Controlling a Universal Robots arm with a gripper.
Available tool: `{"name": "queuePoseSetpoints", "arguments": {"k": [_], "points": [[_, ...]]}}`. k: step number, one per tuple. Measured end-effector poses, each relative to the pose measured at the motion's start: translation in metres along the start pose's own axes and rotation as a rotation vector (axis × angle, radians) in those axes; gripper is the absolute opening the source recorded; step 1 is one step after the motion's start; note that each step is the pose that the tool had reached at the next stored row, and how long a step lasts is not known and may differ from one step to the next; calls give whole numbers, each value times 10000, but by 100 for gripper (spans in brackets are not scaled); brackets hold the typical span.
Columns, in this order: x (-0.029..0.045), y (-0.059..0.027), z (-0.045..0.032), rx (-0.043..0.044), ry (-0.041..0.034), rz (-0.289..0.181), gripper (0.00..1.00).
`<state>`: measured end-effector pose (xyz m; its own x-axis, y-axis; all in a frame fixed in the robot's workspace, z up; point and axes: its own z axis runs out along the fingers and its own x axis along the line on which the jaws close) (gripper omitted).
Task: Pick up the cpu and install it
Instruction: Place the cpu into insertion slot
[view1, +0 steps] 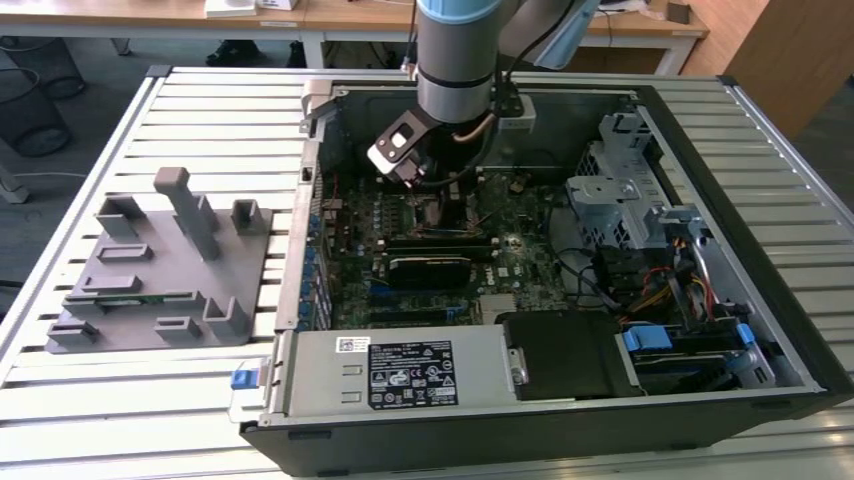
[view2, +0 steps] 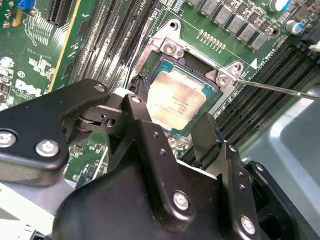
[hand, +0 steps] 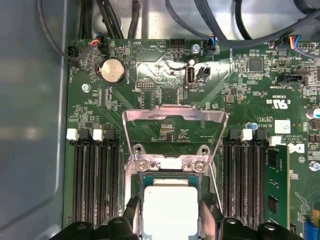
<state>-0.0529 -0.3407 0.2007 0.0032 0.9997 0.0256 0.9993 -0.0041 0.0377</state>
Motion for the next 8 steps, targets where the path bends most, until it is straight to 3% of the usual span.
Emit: {"name": "queuePoseSetpoints", "arguments": {"k": [3, 7, 8], "points": [[1, 1, -33, 0, 0, 0, 59], [2, 3, -71, 3, 0, 0, 41], [2, 3, -79, 4, 0, -1, 41]]}}
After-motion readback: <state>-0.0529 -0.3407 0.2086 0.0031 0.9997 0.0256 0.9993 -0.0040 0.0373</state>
